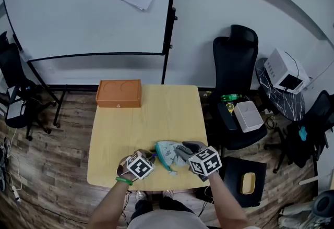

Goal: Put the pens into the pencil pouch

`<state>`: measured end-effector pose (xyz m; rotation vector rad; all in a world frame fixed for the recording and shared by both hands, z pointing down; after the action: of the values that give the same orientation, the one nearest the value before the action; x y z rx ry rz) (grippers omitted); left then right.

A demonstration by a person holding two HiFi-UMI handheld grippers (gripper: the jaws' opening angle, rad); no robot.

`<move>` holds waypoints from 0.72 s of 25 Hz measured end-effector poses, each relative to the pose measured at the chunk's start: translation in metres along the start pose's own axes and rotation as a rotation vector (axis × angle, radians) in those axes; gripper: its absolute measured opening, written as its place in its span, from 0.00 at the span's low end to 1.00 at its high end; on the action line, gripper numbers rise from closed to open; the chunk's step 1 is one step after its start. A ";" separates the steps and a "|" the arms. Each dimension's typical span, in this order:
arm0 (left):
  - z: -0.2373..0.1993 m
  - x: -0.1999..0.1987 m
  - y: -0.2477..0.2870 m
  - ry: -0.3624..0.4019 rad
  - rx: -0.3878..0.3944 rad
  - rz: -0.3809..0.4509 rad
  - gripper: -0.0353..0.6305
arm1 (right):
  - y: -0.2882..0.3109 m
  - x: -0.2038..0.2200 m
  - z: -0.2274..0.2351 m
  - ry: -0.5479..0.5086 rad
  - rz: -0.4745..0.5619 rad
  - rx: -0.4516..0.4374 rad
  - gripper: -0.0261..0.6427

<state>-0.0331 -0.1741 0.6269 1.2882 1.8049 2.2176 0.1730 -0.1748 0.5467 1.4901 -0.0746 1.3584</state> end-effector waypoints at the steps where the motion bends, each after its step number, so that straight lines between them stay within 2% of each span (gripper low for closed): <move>1: -0.001 0.001 0.001 0.001 -0.005 -0.010 0.12 | -0.002 0.000 0.000 0.002 0.004 0.003 0.26; 11: -0.003 0.013 0.006 -0.030 -0.007 -0.057 0.13 | -0.010 -0.003 0.000 0.012 0.031 0.009 0.24; 15: -0.004 0.014 0.003 -0.039 -0.001 -0.061 0.20 | -0.010 -0.003 -0.001 0.017 0.040 0.005 0.23; 18: -0.007 0.015 -0.003 -0.064 -0.009 -0.041 0.22 | -0.011 -0.004 -0.001 0.024 0.059 0.006 0.23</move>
<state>-0.0484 -0.1713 0.6336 1.2924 1.7810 2.1353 0.1780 -0.1718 0.5364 1.4870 -0.0996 1.4240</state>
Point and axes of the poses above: the fingertips, and each gripper's own axes: y forward along the fingers, z to its right, x out of its underside, the point moved 10 cm from there along -y, backward along the fingers, and after that the axes turned 8 degrees about -x, right-handed, at the moved point
